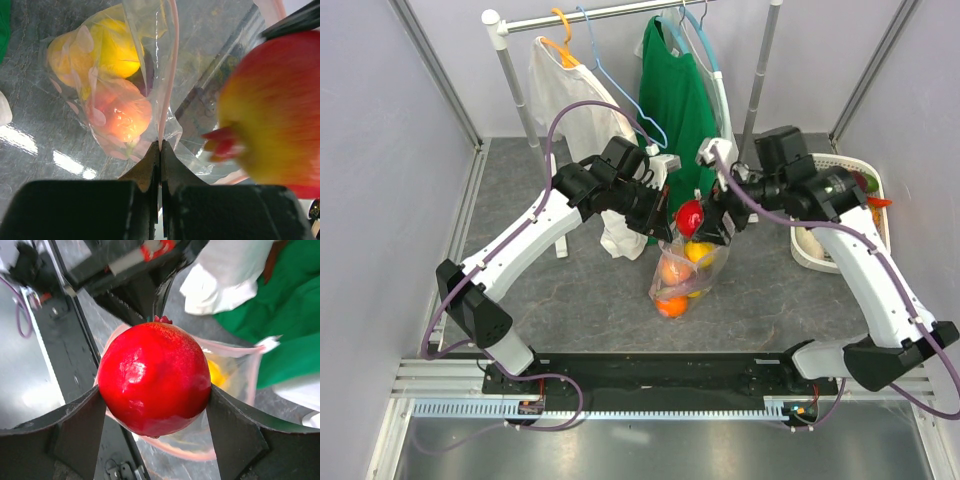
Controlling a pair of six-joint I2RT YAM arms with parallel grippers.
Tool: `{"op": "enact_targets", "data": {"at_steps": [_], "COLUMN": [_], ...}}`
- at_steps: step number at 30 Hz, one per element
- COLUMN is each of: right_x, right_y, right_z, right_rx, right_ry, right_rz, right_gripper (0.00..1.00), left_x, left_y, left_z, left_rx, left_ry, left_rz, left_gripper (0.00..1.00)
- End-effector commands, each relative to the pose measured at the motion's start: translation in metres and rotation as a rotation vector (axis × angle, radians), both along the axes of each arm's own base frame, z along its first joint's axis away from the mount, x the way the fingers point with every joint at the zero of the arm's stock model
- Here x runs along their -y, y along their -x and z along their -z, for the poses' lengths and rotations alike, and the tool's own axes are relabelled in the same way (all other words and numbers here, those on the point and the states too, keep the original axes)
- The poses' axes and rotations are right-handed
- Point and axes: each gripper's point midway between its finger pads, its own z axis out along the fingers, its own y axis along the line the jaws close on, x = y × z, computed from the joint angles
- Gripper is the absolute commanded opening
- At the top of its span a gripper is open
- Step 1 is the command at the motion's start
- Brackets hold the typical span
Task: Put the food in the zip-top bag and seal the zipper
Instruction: Place the fake fruit in the zipper food storage bag, then pick up the fake fruit from the bin.
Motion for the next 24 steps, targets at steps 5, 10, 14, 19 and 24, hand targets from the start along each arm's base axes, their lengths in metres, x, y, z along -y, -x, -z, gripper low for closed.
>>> {"op": "enact_targets", "data": {"at_steps": [5, 10, 14, 19, 24], "right_x": [0.018, 0.025, 0.056, 0.131, 0.242], "right_y": [-0.011, -0.019, -0.042, -0.101, -0.161], "right_z": [0.037, 0.009, -0.016, -0.014, -0.002], "right_rx": [0.076, 0.120, 0.023, -0.002, 0.017], "right_ry": [0.214, 0.168, 0.000, 0.006, 0.111], "right_rz": [0.067, 0.142, 0.221, 0.433, 0.759], "right_gripper": [0.89, 0.98, 0.98, 0.98, 0.98], "left_x": [-0.002, 0.000, 0.000, 0.000, -0.001], "left_y": [-0.007, -0.007, -0.007, -0.007, -0.006], "left_z": [-0.018, -0.017, -0.020, -0.021, -0.020], "left_rx": [0.086, 0.077, 0.077, 0.077, 0.073], "left_ry": [0.031, 0.030, 0.035, 0.035, 0.033], "left_rz": [-0.004, -0.005, -0.005, -0.006, -0.005], "left_gripper": [0.02, 0.02, 0.02, 0.02, 0.02]}}
